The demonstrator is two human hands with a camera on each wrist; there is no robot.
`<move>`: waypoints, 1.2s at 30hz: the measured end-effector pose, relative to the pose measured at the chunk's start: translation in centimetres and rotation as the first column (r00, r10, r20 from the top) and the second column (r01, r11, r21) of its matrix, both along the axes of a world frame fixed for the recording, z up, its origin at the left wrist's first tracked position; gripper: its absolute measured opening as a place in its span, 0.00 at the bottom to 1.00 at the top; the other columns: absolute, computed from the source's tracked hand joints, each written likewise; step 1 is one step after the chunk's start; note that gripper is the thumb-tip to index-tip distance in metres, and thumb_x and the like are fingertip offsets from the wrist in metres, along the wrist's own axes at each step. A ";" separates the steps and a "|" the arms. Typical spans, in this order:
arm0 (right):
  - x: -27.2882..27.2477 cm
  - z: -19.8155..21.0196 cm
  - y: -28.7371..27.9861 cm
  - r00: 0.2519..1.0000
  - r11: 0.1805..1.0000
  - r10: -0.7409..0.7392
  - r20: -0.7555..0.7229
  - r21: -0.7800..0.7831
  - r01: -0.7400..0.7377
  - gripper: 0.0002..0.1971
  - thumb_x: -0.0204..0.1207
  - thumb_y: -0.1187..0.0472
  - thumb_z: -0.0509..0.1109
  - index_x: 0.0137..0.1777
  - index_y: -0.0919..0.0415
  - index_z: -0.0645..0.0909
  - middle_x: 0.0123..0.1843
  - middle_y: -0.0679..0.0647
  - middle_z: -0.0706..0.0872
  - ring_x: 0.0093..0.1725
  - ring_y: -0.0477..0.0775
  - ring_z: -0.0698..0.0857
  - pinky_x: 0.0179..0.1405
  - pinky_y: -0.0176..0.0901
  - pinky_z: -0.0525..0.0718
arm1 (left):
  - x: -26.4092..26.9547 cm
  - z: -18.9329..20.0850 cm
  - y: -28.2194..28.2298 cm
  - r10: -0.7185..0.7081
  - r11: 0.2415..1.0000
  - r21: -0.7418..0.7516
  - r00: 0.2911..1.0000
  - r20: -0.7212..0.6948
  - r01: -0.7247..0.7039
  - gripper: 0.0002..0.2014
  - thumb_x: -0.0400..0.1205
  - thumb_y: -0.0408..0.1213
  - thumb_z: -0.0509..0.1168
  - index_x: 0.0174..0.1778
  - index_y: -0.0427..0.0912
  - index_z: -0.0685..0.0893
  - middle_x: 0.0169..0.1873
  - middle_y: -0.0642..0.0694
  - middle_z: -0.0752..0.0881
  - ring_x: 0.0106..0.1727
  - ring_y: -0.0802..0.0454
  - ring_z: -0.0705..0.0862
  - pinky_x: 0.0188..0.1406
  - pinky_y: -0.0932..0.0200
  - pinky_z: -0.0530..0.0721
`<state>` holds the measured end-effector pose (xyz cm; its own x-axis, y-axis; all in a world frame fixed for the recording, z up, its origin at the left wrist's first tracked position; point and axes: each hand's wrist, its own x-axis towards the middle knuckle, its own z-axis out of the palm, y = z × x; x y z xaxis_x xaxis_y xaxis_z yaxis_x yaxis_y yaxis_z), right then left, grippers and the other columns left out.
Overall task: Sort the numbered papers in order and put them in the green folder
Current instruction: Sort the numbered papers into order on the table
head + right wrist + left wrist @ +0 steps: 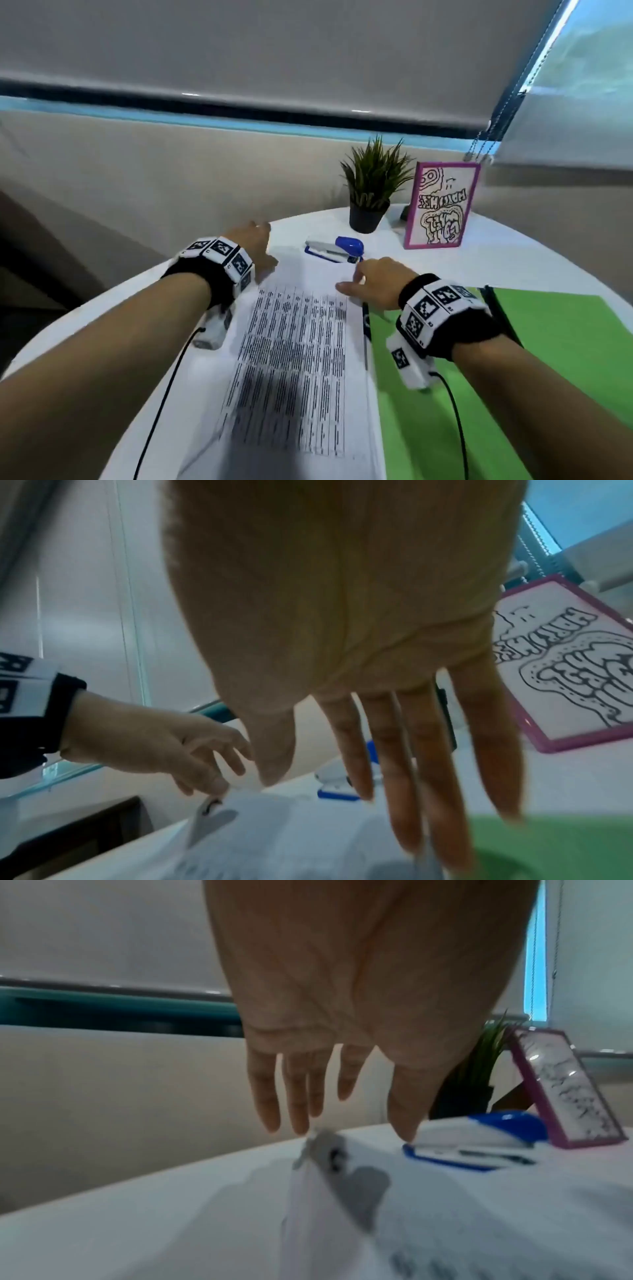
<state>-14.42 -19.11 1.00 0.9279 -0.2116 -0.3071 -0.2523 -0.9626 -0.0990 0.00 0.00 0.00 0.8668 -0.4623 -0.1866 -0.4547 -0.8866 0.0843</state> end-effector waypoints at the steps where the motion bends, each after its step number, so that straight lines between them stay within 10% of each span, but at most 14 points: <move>1: -0.4 -0.9 0.1 0.998 1.000 0.002 -0.066 0.003 -0.002 0.32 0.80 0.32 0.55 0.41 0.63 0.79 0.42 0.58 0.83 0.47 0.61 0.83 0.47 0.48 0.81 | 0.3 -1.5 0.6 0.026 0.999 0.029 1.000 -0.015 -0.025 0.36 0.76 0.51 0.71 0.73 0.34 0.68 0.67 0.33 0.75 0.65 0.33 0.80 0.62 0.44 0.81; 5: -1.9 -3.5 0.9 0.993 0.994 -0.112 -0.046 0.009 0.112 0.28 0.82 0.36 0.58 0.33 0.61 0.71 0.36 0.56 0.77 0.44 0.58 0.78 0.43 0.44 0.74 | -0.5 -4.2 2.3 0.114 0.993 0.027 0.993 -0.022 -0.114 0.31 0.77 0.58 0.66 0.64 0.34 0.76 0.60 0.34 0.79 0.65 0.35 0.78 0.63 0.45 0.81; 7: -1.8 -4.0 1.4 0.974 0.959 -0.226 -0.026 0.171 0.227 0.24 0.81 0.40 0.63 0.41 0.63 0.74 0.39 0.57 0.81 0.44 0.58 0.81 0.46 0.46 0.81 | -1.4 -3.7 2.7 0.078 0.995 -0.050 0.995 -0.062 -0.082 0.14 0.74 0.57 0.64 0.36 0.51 0.86 0.39 0.42 0.84 0.52 0.40 0.87 0.55 0.45 0.85; 9: -2.0 -4.7 2.0 0.926 0.847 -0.377 -0.023 0.396 0.355 0.20 0.80 0.45 0.68 0.41 0.63 0.74 0.36 0.58 0.82 0.35 0.58 0.84 0.42 0.50 0.86 | -2.6 -3.4 3.5 0.082 0.988 -0.123 0.990 -0.112 -0.096 0.18 0.71 0.56 0.63 0.20 0.49 0.82 0.25 0.45 0.82 0.35 0.44 0.88 0.46 0.46 0.88; 15: -3.8 -4.2 3.9 0.831 0.679 -0.547 -0.103 0.526 0.512 0.16 0.80 0.55 0.72 0.36 0.62 0.73 0.23 0.53 0.78 0.17 0.49 0.77 0.18 0.35 0.73 | -5.3 -3.7 4.9 0.196 0.916 -0.302 0.951 -0.239 -0.264 0.20 0.81 0.42 0.69 0.63 0.32 0.81 0.60 0.35 0.85 0.61 0.39 0.84 0.50 0.57 0.80; 18: -4.7 -4.4 4.6 0.830 0.666 -0.546 -0.111 0.544 0.511 0.09 0.80 0.57 0.71 0.44 0.63 0.77 0.33 0.54 0.78 0.26 0.50 0.78 0.19 0.35 0.76 | -5.5 -3.9 5.8 0.152 0.750 -0.548 0.903 -0.401 -0.370 0.22 0.75 0.42 0.72 0.61 0.36 0.79 0.58 0.37 0.85 0.59 0.36 0.85 0.61 0.46 0.84; 22: -5.9 -4.3 4.7 0.766 0.432 -0.631 -0.125 0.764 0.480 0.14 0.70 0.58 0.77 0.47 0.66 0.79 0.30 0.59 0.74 0.22 0.55 0.75 0.37 0.45 0.83 | -6.9 -2.9 6.1 -0.042 0.322 -0.808 0.846 -0.532 -0.493 0.22 0.70 0.35 0.74 0.61 0.38 0.83 0.56 0.37 0.88 0.58 0.38 0.86 0.67 0.38 0.80; 27: -8.6 -2.1 4.2 0.813 0.509 -0.579 0.059 0.805 0.304 0.20 0.79 0.43 0.70 0.35 0.59 0.75 0.27 0.56 0.74 0.27 0.54 0.72 0.35 0.46 0.72 | -9.9 1.1 6.2 -0.080 0.078 -0.851 0.847 -0.525 -0.520 0.16 0.80 0.19 0.65 0.64 0.29 0.78 0.62 0.34 0.84 0.63 0.39 0.82 0.71 0.44 0.77; 30: -10.1 -0.3 3.4 0.807 0.647 -0.524 0.272 0.744 0.170 0.16 0.82 0.48 0.68 0.39 0.60 0.81 0.33 0.58 0.80 0.30 0.53 0.75 0.32 0.40 0.69 | -10.7 1.8 5.6 -0.026 0.117 -0.862 0.866 -0.499 -0.493 0.09 0.79 0.22 0.67 0.53 0.36 0.79 0.58 0.35 0.86 0.58 0.41 0.85 0.64 0.46 0.82; 34: -12.4 0.3 1.2 0.798 0.767 -0.504 0.330 0.595 0.238 0.17 0.82 0.56 0.69 0.34 0.63 0.75 0.23 0.54 0.75 0.23 0.52 0.71 0.25 0.38 0.66 | -12.3 0.5 3.6 0.031 0.640 -0.750 0.980 -0.195 -0.169 0.05 0.77 0.30 0.70 0.45 0.36 0.81 0.43 0.38 0.88 0.43 0.41 0.89 0.45 0.48 0.89; 36: -13.3 -0.8 0.2 0.836 0.843 -0.472 0.280 0.422 0.334 0.19 0.82 0.54 0.68 0.32 0.64 0.75 0.27 0.57 0.78 0.28 0.54 0.77 0.32 0.42 0.71 | -12.6 -1.1 2.2 -0.025 0.761 -0.645 0.990 -0.142 -0.073 0.06 0.75 0.30 0.70 0.44 0.32 0.83 0.44 0.34 0.88 0.44 0.39 0.89 0.45 0.44 0.90</move>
<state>-27.76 -18.94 0.16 0.8385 -0.5368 -0.0942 -0.4897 -0.6663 -0.5624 -12.57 2.17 -1.11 0.8683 -0.4947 0.0350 -0.3748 -0.6082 0.6997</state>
